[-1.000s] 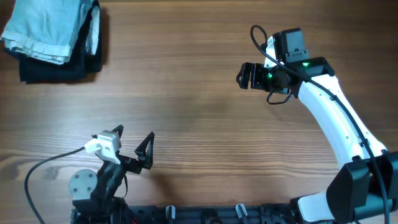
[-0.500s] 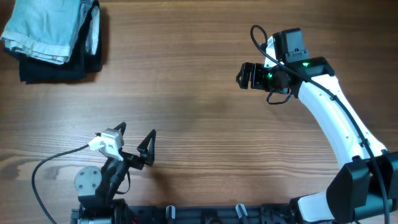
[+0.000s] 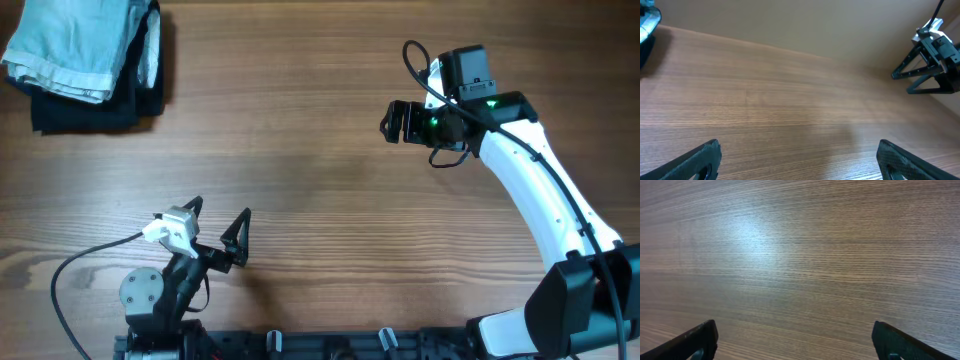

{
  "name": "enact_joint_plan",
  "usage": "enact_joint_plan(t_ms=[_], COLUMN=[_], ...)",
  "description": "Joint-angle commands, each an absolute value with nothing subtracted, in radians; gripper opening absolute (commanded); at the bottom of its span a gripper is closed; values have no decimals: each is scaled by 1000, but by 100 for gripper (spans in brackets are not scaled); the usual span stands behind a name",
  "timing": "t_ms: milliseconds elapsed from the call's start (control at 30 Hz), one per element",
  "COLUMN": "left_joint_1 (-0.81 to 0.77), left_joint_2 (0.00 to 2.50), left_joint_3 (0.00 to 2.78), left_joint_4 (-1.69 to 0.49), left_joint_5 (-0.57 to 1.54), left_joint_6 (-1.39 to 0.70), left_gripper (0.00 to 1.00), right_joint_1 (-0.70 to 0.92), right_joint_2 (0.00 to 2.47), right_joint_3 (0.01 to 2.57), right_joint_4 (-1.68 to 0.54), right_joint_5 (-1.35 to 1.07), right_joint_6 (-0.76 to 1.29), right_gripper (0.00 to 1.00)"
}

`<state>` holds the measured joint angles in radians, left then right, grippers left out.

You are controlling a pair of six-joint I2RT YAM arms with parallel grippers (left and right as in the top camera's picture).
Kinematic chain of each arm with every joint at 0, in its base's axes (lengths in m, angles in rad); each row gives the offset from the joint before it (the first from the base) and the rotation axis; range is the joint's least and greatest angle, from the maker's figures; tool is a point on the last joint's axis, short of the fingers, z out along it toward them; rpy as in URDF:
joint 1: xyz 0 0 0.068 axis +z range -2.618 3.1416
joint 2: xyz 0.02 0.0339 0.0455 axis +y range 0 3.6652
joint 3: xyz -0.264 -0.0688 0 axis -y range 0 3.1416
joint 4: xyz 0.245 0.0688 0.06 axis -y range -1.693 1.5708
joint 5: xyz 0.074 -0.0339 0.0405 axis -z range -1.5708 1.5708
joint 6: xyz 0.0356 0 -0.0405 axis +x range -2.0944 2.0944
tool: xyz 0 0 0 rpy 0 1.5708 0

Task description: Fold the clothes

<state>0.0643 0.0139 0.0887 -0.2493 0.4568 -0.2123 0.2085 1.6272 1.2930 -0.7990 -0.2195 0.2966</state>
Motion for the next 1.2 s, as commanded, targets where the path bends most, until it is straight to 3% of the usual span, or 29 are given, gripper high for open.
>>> enact_joint_plan(t_ms=[0,267,733,1167], left_joint_1=[56,56,56,56], left_joint_2=[3,3,3,3], left_joint_3=[80,80,80,80], left_joint_4=[-243,-243,-243,-243], left_joint_5=[451,451,451,451], left_joint_6=[-218,-218,-218,-218], left_gripper=[100,100,100,100], right_joint_1=[213,246,251,251], right_joint_2=[1643,1399,585,162], right_joint_3=[1311,1215,434,185], right_joint_4=[-797,-770,-326,-307], right_joint_5=[-168,-22,45,45], right_joint_6=[287,289,301,334], right_gripper=[100,100,100,100])
